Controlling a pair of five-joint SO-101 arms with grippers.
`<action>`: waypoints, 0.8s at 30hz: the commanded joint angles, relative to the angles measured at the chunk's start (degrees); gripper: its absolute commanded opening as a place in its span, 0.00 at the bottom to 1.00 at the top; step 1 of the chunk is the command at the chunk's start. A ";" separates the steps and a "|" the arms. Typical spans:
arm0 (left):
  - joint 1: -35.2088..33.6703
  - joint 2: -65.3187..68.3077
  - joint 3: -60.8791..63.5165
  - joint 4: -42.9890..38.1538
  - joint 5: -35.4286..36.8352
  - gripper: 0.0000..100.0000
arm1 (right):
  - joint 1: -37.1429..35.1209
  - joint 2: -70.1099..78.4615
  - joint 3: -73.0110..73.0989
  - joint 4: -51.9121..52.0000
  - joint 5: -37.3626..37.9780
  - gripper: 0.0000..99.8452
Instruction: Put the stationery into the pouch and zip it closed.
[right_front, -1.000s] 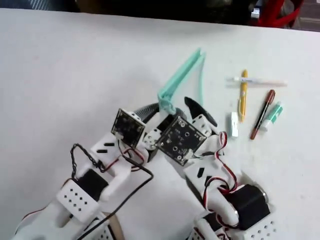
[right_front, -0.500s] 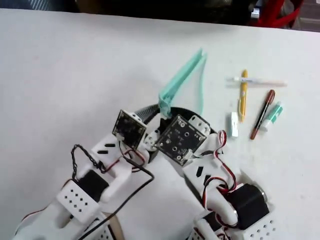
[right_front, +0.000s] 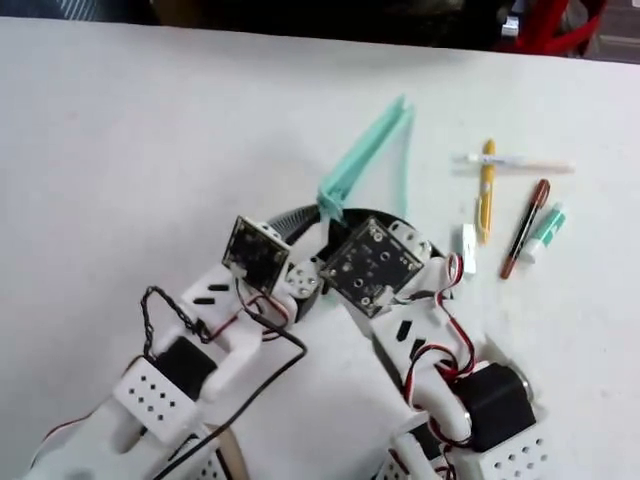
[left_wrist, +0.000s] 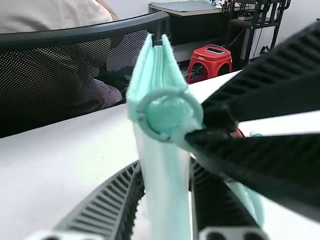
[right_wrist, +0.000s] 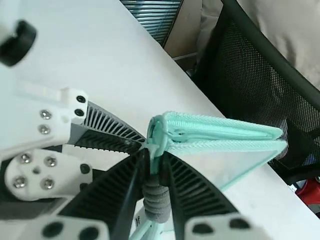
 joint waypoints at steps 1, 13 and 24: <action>0.66 1.63 0.35 0.26 3.25 0.13 | 1.98 -0.66 -2.29 -1.71 -4.75 0.02; 3.03 1.63 -0.35 0.00 5.01 0.13 | 1.98 -9.01 -3.25 -1.80 -13.89 0.02; 3.74 1.80 0.62 0.09 0.53 0.13 | 2.07 -7.16 -3.25 9.36 -12.31 0.14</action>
